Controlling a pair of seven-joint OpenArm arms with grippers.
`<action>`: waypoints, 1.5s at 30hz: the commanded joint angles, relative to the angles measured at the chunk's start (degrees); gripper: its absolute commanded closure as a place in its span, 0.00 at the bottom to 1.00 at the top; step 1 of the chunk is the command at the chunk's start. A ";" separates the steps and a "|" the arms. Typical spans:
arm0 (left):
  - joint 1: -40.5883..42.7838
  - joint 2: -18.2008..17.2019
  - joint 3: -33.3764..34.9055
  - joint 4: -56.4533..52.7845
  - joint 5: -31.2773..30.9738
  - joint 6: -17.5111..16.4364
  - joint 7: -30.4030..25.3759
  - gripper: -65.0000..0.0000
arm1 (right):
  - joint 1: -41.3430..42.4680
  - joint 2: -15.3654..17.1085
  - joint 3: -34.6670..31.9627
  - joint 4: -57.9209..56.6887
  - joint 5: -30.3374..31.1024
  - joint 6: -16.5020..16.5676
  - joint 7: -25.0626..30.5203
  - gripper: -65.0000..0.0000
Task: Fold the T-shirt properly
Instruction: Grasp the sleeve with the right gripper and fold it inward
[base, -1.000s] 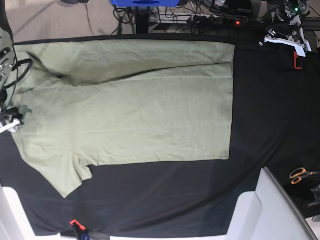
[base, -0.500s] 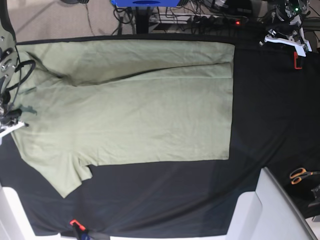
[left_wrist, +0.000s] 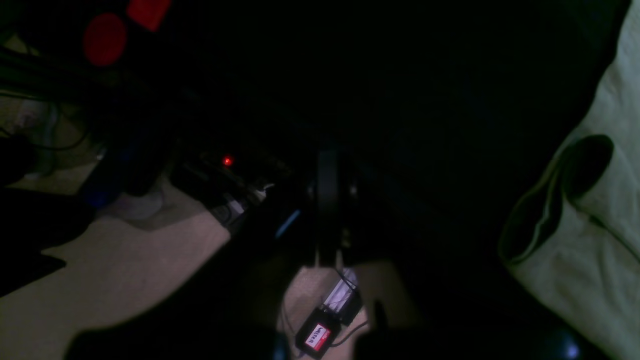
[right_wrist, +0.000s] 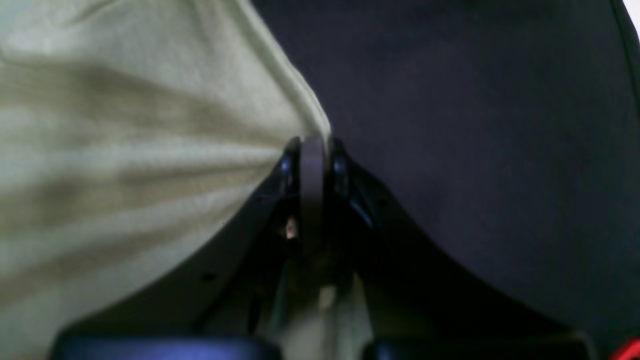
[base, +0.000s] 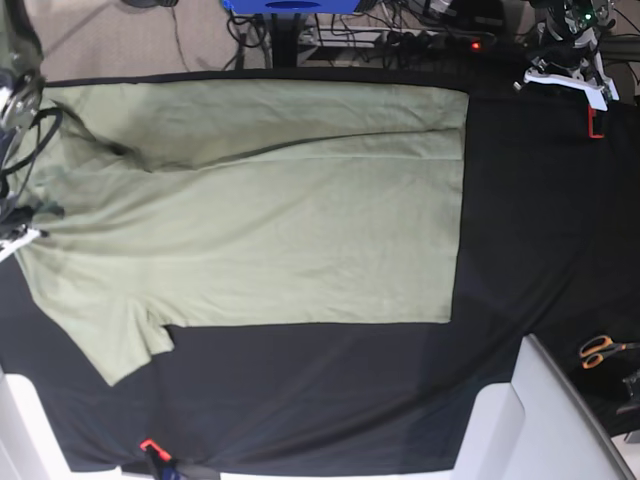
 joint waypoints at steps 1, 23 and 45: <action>0.32 -0.51 -0.30 0.93 -0.13 -0.14 -0.80 1.00 | 0.39 0.25 0.18 4.16 0.31 1.37 0.08 1.00; -0.47 -0.51 -0.30 0.93 -0.04 -0.14 -0.71 1.00 | -18.87 -14.43 -0.35 54.00 0.31 5.85 -29.98 1.00; -1.26 -0.51 -0.30 0.58 -0.04 -0.14 -0.71 1.00 | -6.82 -7.92 0.18 41.17 11.03 14.03 -40.44 0.31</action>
